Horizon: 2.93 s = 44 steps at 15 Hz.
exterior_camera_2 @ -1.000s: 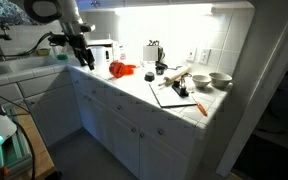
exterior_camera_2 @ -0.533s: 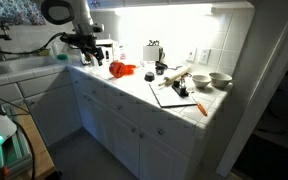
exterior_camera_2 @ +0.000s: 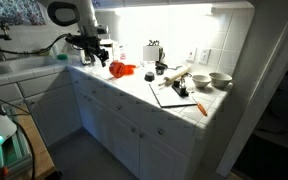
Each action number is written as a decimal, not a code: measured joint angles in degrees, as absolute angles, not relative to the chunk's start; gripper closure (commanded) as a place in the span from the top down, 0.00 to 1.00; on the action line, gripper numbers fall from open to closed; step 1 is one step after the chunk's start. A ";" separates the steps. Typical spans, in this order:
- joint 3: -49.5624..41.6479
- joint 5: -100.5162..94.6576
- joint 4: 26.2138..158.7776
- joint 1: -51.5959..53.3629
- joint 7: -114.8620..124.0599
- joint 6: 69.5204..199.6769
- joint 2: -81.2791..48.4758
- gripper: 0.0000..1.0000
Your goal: Put the red lid on the jar
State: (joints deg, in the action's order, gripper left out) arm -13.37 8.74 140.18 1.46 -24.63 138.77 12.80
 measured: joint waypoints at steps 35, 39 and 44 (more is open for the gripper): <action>3.01 16.68 116.16 -2.12 -23.16 154.24 -18.40 0.41; 2.97 14.43 115.19 -2.30 -21.80 154.24 -18.65 0.41; 2.75 10.67 114.79 -2.34 -19.43 153.73 -15.66 0.41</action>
State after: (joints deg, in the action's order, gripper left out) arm 2.75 10.67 114.79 -2.34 -19.43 153.73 -15.66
